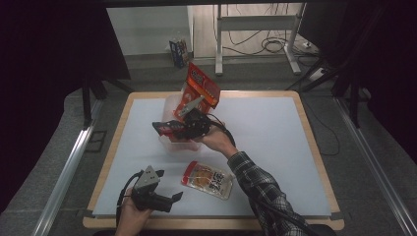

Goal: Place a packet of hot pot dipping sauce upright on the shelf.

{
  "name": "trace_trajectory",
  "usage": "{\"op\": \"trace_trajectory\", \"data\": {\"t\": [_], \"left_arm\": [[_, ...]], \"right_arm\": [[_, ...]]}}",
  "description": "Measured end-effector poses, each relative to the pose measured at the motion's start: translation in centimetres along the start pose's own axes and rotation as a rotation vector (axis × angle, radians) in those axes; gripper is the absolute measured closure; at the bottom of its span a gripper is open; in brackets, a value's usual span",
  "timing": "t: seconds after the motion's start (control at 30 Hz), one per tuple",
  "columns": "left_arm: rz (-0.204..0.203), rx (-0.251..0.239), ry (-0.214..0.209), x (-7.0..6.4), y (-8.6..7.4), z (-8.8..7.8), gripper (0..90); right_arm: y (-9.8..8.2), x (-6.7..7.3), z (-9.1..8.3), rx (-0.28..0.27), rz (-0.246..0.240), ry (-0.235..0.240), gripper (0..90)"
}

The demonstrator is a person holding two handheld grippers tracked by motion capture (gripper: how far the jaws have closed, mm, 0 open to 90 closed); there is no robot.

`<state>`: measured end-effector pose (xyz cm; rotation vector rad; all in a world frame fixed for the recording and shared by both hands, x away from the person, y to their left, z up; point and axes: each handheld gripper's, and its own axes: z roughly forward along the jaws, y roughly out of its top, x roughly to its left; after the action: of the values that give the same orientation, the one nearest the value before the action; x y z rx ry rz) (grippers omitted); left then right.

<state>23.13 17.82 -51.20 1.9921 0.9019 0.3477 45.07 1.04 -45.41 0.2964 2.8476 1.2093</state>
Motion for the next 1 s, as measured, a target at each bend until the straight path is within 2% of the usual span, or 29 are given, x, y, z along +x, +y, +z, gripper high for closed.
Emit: {"op": "trace_trajectory", "data": {"t": [0.03,0.1,0.47,0.67,1.0], "left_arm": [[0.0,0.0,0.0,0.0,0.0,0.0,0.0],[0.001,0.002,0.001,0.0,0.0,0.0,0.0],[0.003,0.014,0.003,-0.1,0.0,0.2,0.0],[0.009,0.023,-0.001,-0.2,-0.1,0.5,0.0],[0.023,0.028,0.004,-0.3,-0.2,0.9,0.4]], "right_arm": [[-0.2,0.0,0.0,-0.001,-0.002,-0.015,64.2],[-0.5,0.0,-0.2,-0.019,0.026,-0.016,55.3],[-1.0,0.3,-1.4,-0.026,0.059,-0.091,23.7],[-2.1,0.6,-2.5,-0.038,0.059,-0.112,12.6],[-4.1,1.0,-4.9,-0.086,0.097,-0.134,3.0]]}}
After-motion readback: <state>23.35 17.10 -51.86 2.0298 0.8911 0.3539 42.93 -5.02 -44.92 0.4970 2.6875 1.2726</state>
